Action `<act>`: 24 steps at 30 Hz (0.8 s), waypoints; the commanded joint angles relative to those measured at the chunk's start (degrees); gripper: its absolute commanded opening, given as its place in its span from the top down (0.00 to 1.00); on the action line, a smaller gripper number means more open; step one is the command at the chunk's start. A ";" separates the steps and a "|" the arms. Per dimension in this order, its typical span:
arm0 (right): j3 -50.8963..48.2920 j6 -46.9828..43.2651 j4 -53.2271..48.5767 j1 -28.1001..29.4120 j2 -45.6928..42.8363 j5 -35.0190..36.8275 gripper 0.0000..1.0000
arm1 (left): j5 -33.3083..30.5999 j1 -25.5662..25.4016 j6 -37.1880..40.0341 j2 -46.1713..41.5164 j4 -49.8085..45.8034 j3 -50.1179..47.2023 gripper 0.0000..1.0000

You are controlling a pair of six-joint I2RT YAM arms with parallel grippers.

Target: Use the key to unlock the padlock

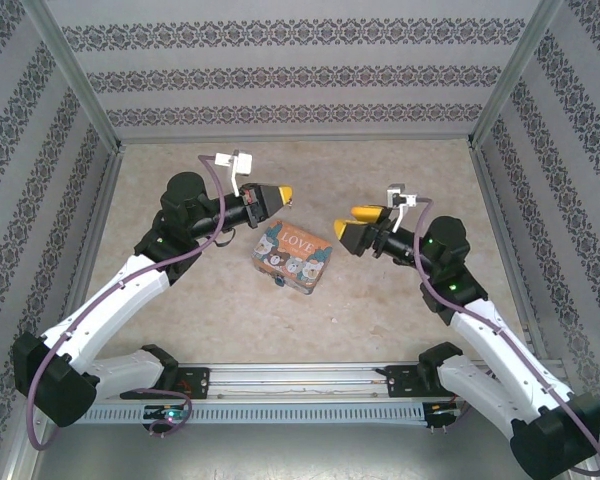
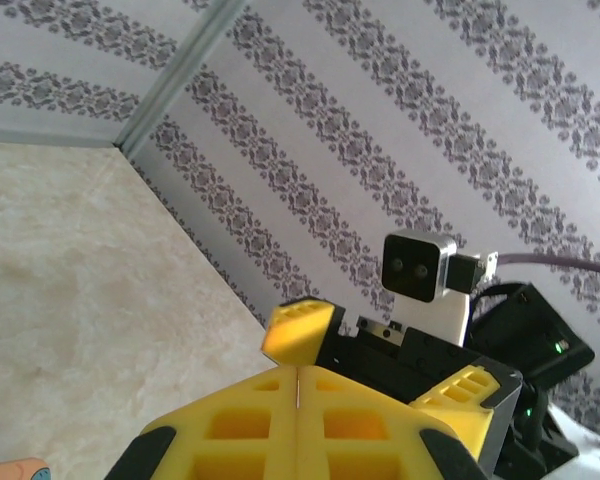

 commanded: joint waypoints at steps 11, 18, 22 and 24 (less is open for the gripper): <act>4.53 -10.57 0.26 4.08 3.54 -1.55 0.02 | 7.39 0.64 4.52 0.30 0.84 1.99 1.00; 6.10 -10.33 3.42 6.95 6.13 -3.65 0.08 | 7.66 0.65 4.62 1.01 1.09 1.98 1.00; 7.38 -9.99 4.64 8.11 8.03 -3.80 0.13 | 7.81 0.65 4.63 1.21 1.36 2.00 1.00; 7.84 -9.81 5.51 8.52 8.90 -3.58 0.16 | 7.95 0.65 4.58 1.26 1.54 1.78 1.00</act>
